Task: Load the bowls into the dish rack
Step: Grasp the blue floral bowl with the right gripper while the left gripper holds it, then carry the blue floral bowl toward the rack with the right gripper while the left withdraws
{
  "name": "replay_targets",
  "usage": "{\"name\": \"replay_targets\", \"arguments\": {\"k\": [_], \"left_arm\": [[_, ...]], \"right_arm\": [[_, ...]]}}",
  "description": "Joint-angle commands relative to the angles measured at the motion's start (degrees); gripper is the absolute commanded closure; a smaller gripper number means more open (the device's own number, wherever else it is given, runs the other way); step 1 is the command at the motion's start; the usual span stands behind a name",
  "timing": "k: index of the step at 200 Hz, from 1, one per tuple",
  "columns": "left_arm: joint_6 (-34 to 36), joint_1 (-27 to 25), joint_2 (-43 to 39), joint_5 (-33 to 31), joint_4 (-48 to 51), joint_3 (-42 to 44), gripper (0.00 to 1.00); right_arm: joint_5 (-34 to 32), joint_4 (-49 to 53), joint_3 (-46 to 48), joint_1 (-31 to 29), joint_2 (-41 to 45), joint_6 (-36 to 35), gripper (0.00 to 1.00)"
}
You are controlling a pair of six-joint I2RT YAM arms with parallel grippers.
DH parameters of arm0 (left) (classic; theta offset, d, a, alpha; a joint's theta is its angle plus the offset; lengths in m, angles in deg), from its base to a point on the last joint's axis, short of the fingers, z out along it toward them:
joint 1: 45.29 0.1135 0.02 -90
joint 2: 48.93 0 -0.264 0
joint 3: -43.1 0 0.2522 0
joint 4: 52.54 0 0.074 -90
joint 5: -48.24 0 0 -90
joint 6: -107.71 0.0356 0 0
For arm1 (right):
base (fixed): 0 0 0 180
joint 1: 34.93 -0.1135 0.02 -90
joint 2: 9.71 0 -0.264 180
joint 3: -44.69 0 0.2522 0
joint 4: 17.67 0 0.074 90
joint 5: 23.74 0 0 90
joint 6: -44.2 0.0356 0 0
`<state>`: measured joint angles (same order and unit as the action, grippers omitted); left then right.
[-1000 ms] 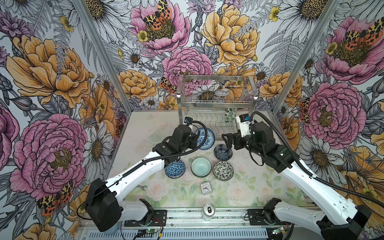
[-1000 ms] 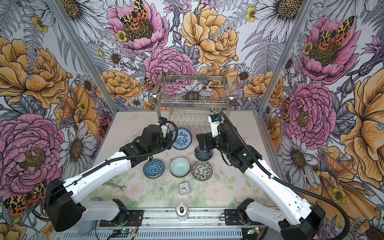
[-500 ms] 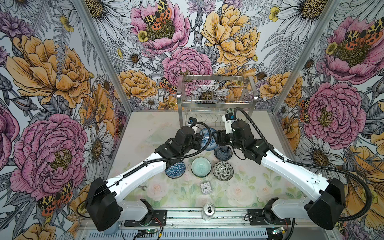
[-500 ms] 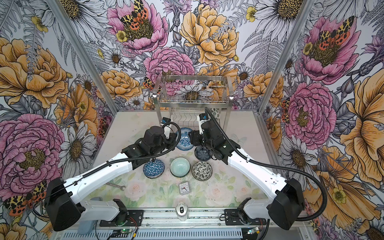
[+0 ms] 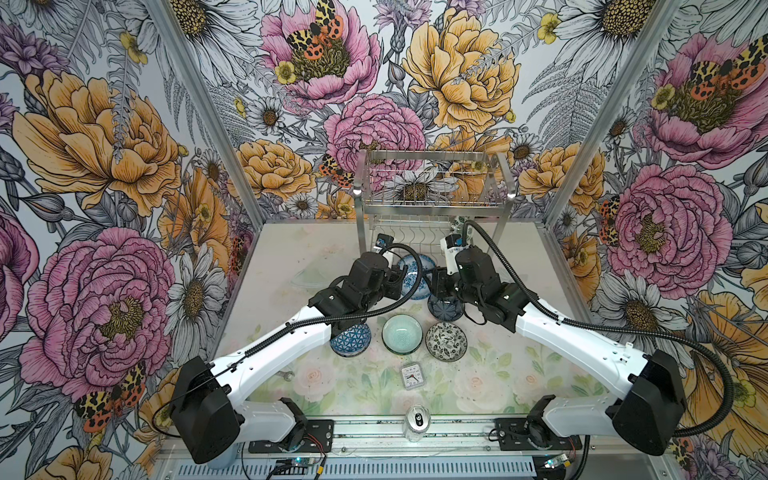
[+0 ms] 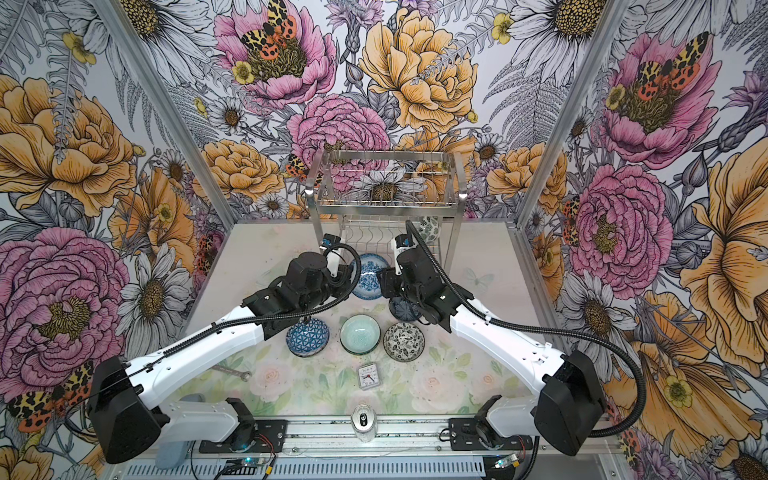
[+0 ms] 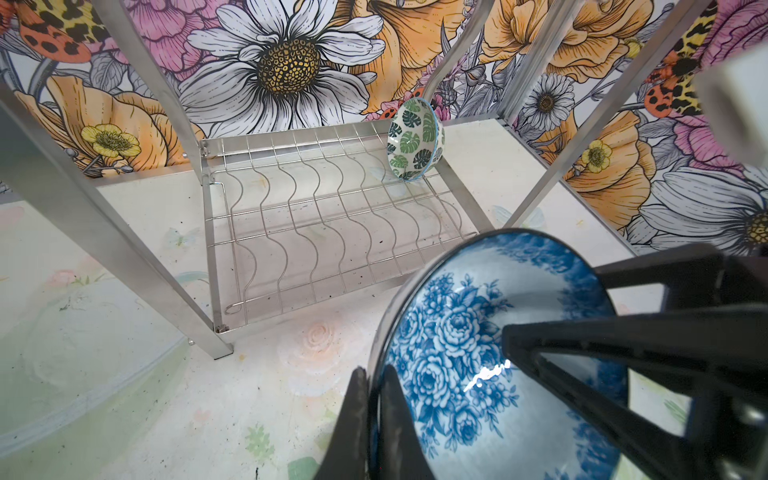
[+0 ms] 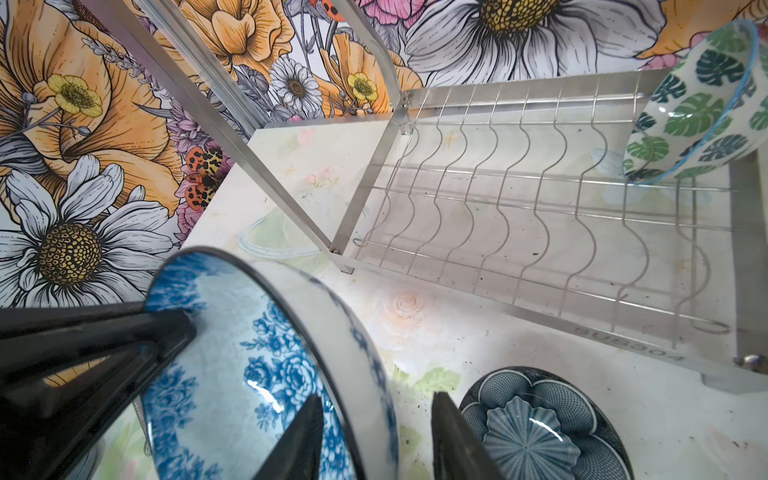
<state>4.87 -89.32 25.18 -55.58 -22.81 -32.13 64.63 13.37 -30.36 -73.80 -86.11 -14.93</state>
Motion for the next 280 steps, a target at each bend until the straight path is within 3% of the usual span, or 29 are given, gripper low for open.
{"name": "replay_targets", "arguments": {"k": [1,38,61,86,89,98,107,115,118,179,224,280], "left_arm": [[0.66,-0.17,-2.92,-1.78,-5.68,0.00,1.00],[0.25,-0.18,-4.28,-2.05,-6.51,0.81,1.00],[-0.41,-0.35,-4.99,-1.48,-6.78,1.35,1.00],[-0.60,-0.74,-5.56,-0.72,-5.02,1.19,1.00],[-0.65,-0.89,-5.62,-0.76,-4.69,1.07,0.94],[-0.57,-0.90,-6.01,-0.69,-2.77,0.70,0.57],[-0.43,-0.97,-6.73,-0.98,-0.42,0.14,0.26],[-0.34,-1.06,-7.69,-1.71,1.77,-0.08,0.04],[-0.28,-1.05,-8.16,-1.87,2.65,-0.18,0.02],[8.12,2.39,-15.29,-5.06,21.70,-3.57,0.01],[10.79,10.55,-19.98,0.46,21.99,1.18,0.01],[14.17,15.95,-21.36,5.39,22.25,3.12,0.01]], "right_arm": [[-0.12,-1.09,0.39,-0.74,-0.47,0.98,0.60],[-1.21,-1.12,0.39,-1.94,-0.28,1.79,0.71],[-2.91,-1.85,0.54,-2.93,0.28,2.26,1.00],[-5.39,-1.85,0.61,-3.75,1.71,1.93,1.00],[-5.58,-1.78,0.64,-3.75,1.94,1.87,1.00],[-6.64,-1.81,0.87,-3.92,2.86,1.48,1.00],[-8.03,-1.34,1.05,-3.94,3.80,1.08,1.00],[-9.55,-0.81,1.21,-4.00,4.65,0.44,1.00],[-10.15,-0.57,1.30,-4.02,4.83,0.10,1.00],[-28.81,3.44,2.12,-4.06,8.54,-6.67,1.00],[-49.35,3.64,0.09,-4.14,4.89,-13.87,1.00],[-64.52,2.34,-5.72,-3.50,-4.28,-23.04,1.00]]}}
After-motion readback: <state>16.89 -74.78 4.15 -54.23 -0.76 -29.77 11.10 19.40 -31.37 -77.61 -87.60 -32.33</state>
